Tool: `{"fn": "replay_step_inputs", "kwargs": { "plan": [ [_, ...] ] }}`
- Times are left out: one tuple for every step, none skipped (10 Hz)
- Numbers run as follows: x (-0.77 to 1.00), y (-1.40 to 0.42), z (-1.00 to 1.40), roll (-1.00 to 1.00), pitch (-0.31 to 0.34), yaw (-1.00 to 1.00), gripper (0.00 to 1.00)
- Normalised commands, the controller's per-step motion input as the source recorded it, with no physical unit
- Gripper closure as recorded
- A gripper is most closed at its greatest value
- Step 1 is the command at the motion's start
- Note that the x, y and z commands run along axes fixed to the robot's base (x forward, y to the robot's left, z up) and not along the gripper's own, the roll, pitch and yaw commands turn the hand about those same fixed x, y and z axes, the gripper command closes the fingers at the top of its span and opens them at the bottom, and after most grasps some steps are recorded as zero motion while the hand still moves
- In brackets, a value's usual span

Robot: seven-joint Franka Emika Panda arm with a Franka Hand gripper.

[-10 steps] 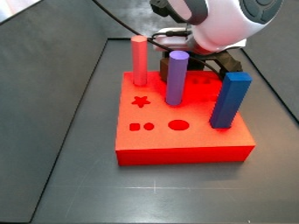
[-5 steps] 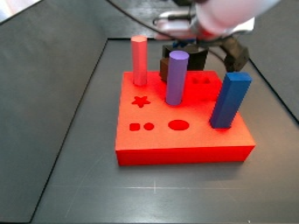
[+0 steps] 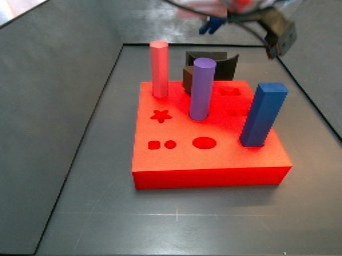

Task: Pick up the square-circle object. Move up. Place the square-circle object on the fixture. Regrasp the square-circle object. Move to above the board. Insert the square-circle object.
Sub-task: Move to above the board.

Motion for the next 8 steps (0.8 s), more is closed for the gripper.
{"fn": "replay_step_inputs", "kwargs": {
  "plan": [
    [-0.07, -0.05, 1.0, -0.03, 0.047, -0.06, 1.0],
    [-0.07, -0.05, 1.0, -0.04, 0.083, -0.03, 1.0],
    [-0.07, -0.05, 1.0, -0.05, 0.094, -0.01, 1.0],
    [-0.07, -0.05, 1.0, -0.05, 0.101, 0.01, 1.0],
    [-0.07, -0.04, 1.0, -0.05, 0.099, 0.03, 1.0],
    [-0.07, -0.04, 1.0, -0.05, 0.093, 0.04, 1.0],
    [-0.06, -0.04, 1.0, -0.05, 0.085, 0.06, 1.0],
    [-0.05, -0.04, 0.97, -0.04, 0.085, 0.07, 1.0]
  ]
}}
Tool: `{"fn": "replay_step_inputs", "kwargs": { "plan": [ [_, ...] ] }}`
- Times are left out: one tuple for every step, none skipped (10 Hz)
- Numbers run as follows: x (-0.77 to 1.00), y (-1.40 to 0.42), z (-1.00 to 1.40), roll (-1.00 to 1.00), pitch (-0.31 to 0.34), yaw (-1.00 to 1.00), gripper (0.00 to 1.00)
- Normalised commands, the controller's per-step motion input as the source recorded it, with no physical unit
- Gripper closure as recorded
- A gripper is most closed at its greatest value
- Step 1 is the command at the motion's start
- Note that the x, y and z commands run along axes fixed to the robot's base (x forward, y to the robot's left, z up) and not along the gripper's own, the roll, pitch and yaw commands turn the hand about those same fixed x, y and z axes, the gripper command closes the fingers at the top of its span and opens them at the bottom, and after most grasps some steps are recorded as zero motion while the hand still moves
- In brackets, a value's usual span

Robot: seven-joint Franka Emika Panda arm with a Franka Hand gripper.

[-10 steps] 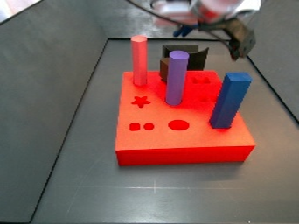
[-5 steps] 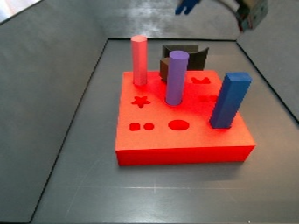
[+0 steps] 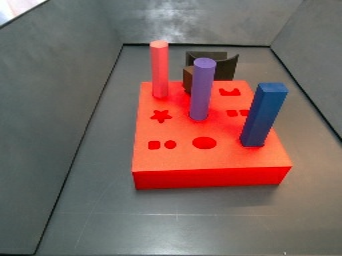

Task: Pick up the square-circle object. Move up. Place the square-circle object on the fixture. Regrasp the square-circle object. Move to above the board. Insert the square-circle object.
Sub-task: Move to above the board.

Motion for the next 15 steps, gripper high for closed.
{"fn": "replay_step_inputs", "kwargs": {
  "plan": [
    [-0.03, -0.03, 0.84, -0.05, 0.083, 0.07, 1.0],
    [-0.01, -0.02, 0.6, -0.05, 0.087, 0.07, 1.0],
    [0.01, -0.02, 0.42, -0.04, 0.094, 0.08, 1.0],
    [0.02, -0.02, 0.19, -0.04, 0.102, 0.08, 1.0],
    [-0.46, -1.0, 0.17, -1.0, -0.027, -0.16, 1.0],
    [-0.46, -1.0, 0.17, -1.0, -0.032, -0.15, 1.0],
    [-0.49, -1.0, 0.19, -1.0, -0.04, -0.16, 1.0],
    [-0.5, -1.0, 0.18, -1.0, -0.039, -0.16, 1.0],
    [-0.51, -1.0, 0.18, -1.0, -0.033, -0.17, 1.0],
    [-0.51, -1.0, 0.18, -1.0, -0.023, -0.17, 1.0],
    [-0.53, -1.0, 0.18, -1.0, -0.01, -0.17, 1.0],
    [-0.55, -1.0, 0.18, -1.0, -0.006, -0.17, 1.0],
    [-0.49, -0.84, 0.15, -1.0, -0.002, -0.16, 1.0],
    [-0.34, -0.54, 0.09, -1.0, 0.002, -0.16, 1.0],
    [-0.18, -0.24, 0.04, -1.0, 0.01, -0.14, 1.0]
  ]
}}
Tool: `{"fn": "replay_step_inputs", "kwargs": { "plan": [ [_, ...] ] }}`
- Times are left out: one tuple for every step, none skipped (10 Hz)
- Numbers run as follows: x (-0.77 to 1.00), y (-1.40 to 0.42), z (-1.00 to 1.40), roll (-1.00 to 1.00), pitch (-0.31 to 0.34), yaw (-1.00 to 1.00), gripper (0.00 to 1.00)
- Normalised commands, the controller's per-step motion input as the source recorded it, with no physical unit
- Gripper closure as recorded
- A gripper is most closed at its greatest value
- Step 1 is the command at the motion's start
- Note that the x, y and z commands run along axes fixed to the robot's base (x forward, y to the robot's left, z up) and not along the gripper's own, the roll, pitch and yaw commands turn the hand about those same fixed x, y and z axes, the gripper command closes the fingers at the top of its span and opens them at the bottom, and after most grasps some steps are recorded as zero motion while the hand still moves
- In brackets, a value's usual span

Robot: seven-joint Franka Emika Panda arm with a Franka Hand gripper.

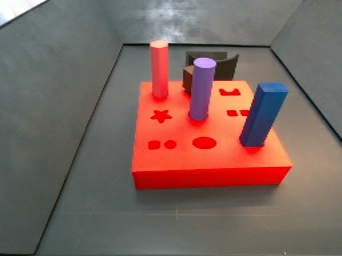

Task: Pick up the square-circle object. Move up. Place the square-circle object on the fixture. Regrasp the square-circle object. Move to above the board. Insert the square-circle object.
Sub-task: Move to above the board, then insert the square-circle object.

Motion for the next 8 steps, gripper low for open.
{"fn": "replay_step_inputs", "kwargs": {
  "plan": [
    [-0.11, -0.13, 0.03, -0.83, 0.006, -0.1, 1.0],
    [-0.09, -0.07, 0.01, -0.59, -0.002, -0.06, 1.0],
    [-0.06, -0.04, 0.0, -0.39, -0.012, -0.04, 1.0],
    [-0.04, -0.02, 0.0, -0.23, -0.011, -0.02, 1.0],
    [0.0, 0.0, -0.09, 0.0, -0.007, 0.06, 1.0],
    [0.0, -0.21, -0.25, 0.0, -0.053, 0.22, 1.0],
    [-0.02, -0.39, -0.27, 0.0, -0.069, 0.2, 1.0],
    [-0.05, -0.36, -0.29, -0.02, -0.089, 0.22, 1.0]
  ]
}}
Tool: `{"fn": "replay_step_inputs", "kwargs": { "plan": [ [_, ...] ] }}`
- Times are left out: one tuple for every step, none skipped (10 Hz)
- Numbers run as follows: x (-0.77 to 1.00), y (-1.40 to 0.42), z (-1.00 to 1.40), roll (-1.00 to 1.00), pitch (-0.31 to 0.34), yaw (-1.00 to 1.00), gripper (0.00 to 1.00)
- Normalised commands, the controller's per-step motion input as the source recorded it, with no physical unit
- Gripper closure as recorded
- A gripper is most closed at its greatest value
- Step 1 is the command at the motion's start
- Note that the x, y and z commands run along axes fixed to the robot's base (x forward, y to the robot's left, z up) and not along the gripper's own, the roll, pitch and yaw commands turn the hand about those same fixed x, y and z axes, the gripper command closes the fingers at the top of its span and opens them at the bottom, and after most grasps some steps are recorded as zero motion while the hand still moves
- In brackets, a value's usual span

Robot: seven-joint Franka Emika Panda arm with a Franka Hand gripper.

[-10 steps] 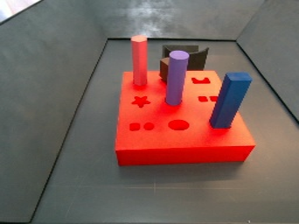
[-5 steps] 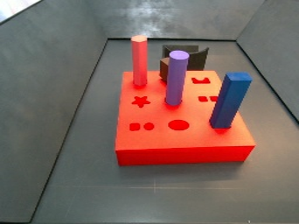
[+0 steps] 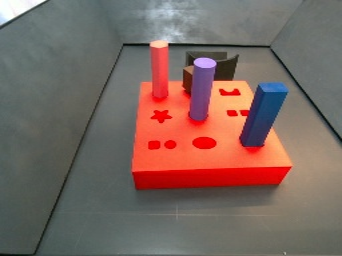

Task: Pick up the square-circle object. Move up. Place the square-circle object on the fixture. Regrasp the square-circle object. Move to above the board. Insert the square-circle object.
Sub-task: Insert the square-circle object.

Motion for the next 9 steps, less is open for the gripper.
{"fn": "replay_step_inputs", "kwargs": {
  "plan": [
    [-0.05, -0.33, -0.29, -0.06, -0.087, 0.21, 1.0],
    [-0.07, -0.28, -0.29, -0.07, -0.114, 0.19, 1.0],
    [-0.08, -0.24, -0.32, -0.03, -0.136, 0.17, 1.0],
    [-0.08, -0.31, -0.4, 0.0, -0.183, 0.18, 1.0],
    [0.0, -0.3, -0.69, 0.0, -0.237, 0.25, 1.0],
    [0.09, -0.18, -0.73, -0.04, -0.227, 0.28, 1.0],
    [0.21, -0.07, -0.73, -0.05, -0.246, 0.23, 1.0],
    [0.29, 0.0, -0.8, -0.01, -0.216, 0.27, 1.0],
    [0.35, 0.0, -0.85, 0.0, -0.189, 0.23, 1.0]
  ]
}}
